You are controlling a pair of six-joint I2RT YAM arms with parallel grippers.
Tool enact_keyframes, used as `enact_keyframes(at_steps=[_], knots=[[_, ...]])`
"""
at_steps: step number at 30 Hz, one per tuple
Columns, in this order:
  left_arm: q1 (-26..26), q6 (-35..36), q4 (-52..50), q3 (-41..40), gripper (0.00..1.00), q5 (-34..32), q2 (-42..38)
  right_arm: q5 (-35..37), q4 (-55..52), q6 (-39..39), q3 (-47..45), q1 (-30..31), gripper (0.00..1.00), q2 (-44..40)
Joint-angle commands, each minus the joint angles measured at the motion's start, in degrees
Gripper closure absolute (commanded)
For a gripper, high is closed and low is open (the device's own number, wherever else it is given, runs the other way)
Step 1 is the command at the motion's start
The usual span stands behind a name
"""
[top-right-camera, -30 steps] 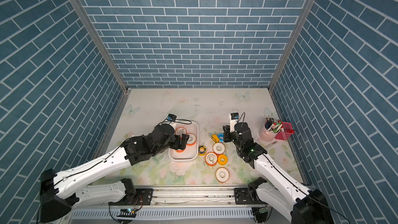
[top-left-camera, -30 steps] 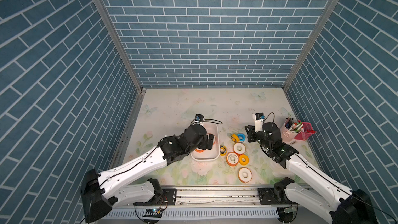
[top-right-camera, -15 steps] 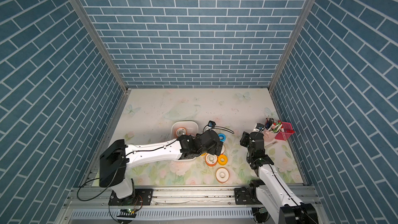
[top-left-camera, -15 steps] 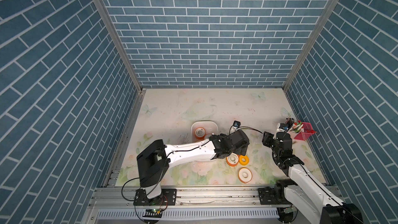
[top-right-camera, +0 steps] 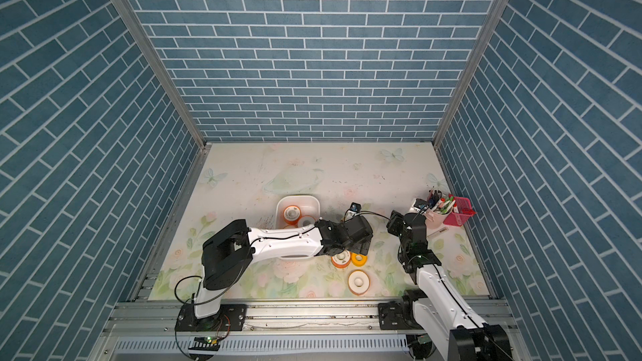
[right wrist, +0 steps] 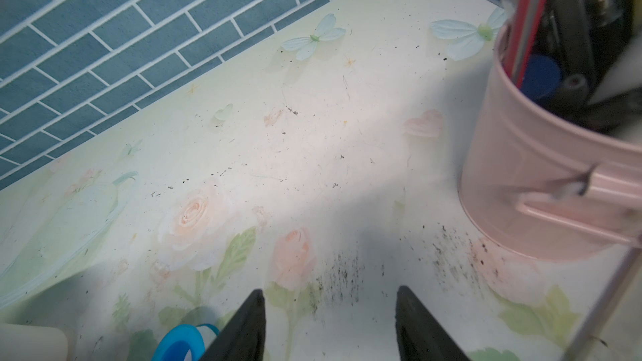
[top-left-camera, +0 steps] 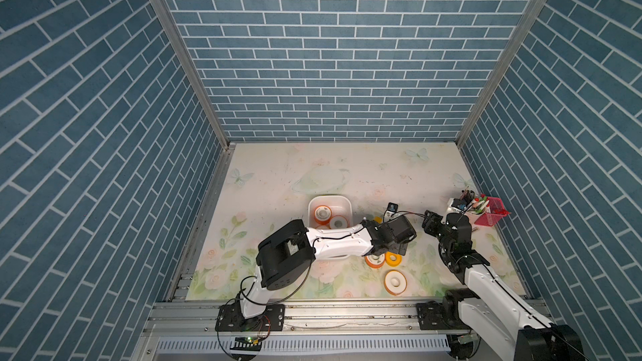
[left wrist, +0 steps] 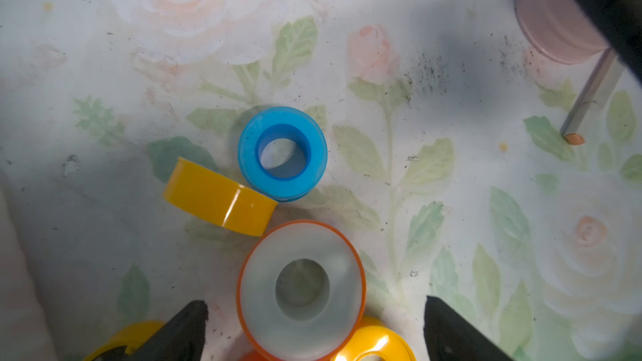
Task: Put the sealing tape into the storage box
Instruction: Pick up the sealing tape at the center of the board.
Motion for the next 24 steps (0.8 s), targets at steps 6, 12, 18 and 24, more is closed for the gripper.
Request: enact_keyframes(at_steps=[6,12,18,24], knots=[[-0.79,-1.57,-4.77,3.95,0.00,-1.54,4.63,-0.25,1.27,0.96,-0.91,-0.37,0.40,-1.20],[-0.79,-2.15,-6.25,5.35,0.07,-3.04,6.59,-0.54,1.28,0.79,-0.77,-0.37,0.40,-0.82],[-0.78,-2.12,-7.28,6.88,0.18,-3.95,8.44,-0.62,1.43,0.70,-1.14,-0.31,0.40,-1.48],[-0.80,-2.02,-7.75,7.74,0.28,-4.42,9.50,-0.65,1.54,0.70,-0.93,-0.32,0.40,-0.99]])
